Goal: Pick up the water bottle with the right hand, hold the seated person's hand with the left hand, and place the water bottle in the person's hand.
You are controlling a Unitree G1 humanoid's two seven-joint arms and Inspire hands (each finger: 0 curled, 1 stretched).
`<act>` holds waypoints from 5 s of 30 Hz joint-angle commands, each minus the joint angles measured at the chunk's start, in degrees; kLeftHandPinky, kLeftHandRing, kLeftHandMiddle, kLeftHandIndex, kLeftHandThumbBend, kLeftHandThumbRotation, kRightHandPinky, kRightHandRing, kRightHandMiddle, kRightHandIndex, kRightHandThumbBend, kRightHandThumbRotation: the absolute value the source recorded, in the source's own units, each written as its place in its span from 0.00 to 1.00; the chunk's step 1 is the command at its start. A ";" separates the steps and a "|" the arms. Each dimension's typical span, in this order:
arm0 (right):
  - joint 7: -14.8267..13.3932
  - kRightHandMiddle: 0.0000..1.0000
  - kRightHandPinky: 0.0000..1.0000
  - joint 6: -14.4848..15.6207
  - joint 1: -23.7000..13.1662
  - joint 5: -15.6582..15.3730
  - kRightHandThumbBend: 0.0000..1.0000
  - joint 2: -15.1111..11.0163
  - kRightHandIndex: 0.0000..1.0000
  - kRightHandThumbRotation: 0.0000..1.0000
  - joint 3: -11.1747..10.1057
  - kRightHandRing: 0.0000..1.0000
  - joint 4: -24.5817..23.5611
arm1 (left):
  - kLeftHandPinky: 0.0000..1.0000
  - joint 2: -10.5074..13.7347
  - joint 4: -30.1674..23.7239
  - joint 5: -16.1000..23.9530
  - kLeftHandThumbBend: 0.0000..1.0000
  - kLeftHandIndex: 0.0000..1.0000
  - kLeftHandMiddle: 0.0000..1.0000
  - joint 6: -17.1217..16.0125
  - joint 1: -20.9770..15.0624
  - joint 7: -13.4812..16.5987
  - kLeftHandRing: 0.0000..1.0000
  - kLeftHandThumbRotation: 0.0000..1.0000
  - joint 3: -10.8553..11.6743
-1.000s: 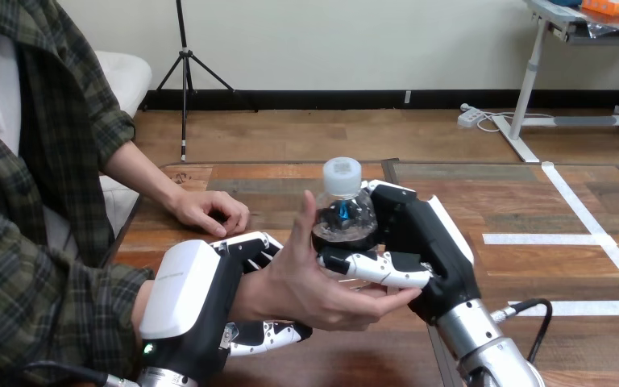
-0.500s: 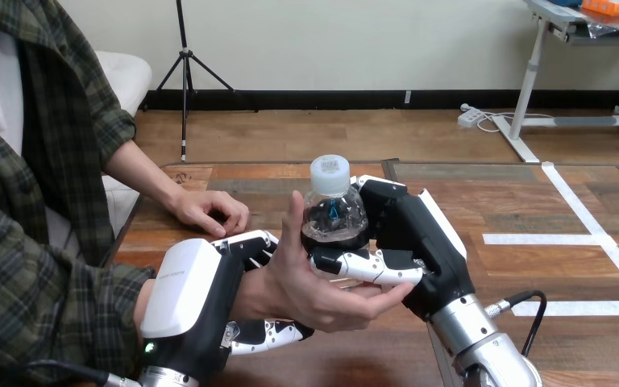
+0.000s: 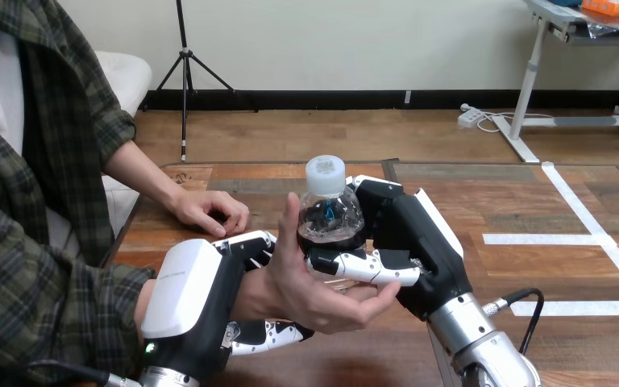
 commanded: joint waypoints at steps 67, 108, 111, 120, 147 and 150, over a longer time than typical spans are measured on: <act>-2.19 0.92 0.81 -1.79 -3.18 -3.36 0.78 -0.81 0.89 0.09 0.74 0.88 -2.68 | 0.46 0.50 -4.08 6.68 0.86 0.79 0.74 4.03 -2.21 2.30 0.63 0.00 -1.58; -3.35 0.97 0.95 -2.61 -3.82 -4.13 0.81 -1.28 0.94 0.22 0.29 0.97 -1.83 | 0.59 2.74 -2.48 4.97 0.86 0.97 0.92 0.83 -2.94 3.19 0.79 0.01 -2.46; -3.37 0.97 0.95 -2.58 -3.84 -4.15 0.81 -1.30 0.94 0.22 0.29 0.96 -1.75 | 0.61 3.42 -1.71 4.77 0.87 0.99 0.95 -0.83 -3.40 3.63 0.82 0.03 -2.58; -3.35 0.96 0.95 -2.24 -3.76 -3.96 0.81 -1.24 0.93 0.20 0.20 0.96 -1.55 | 0.67 4.45 1.48 4.47 0.92 1.00 0.97 -6.78 -4.94 6.85 0.87 0.10 -2.53; -7.35 0.90 0.89 -1.74 -1.53 -1.58 0.74 1.42 0.87 0.09 -1.23 0.90 -3.53 | 0.63 2.08 8.82 -2.97 0.61 0.90 0.90 -19.21 -6.58 12.44 0.82 0.05 -1.62; -7.85 0.89 0.88 -1.95 -1.27 -1.05 0.72 1.78 0.86 0.07 -1.34 0.89 -3.61 | 0.64 1.80 9.63 -4.61 0.60 0.90 0.90 -20.81 -6.76 11.86 0.82 0.06 -1.67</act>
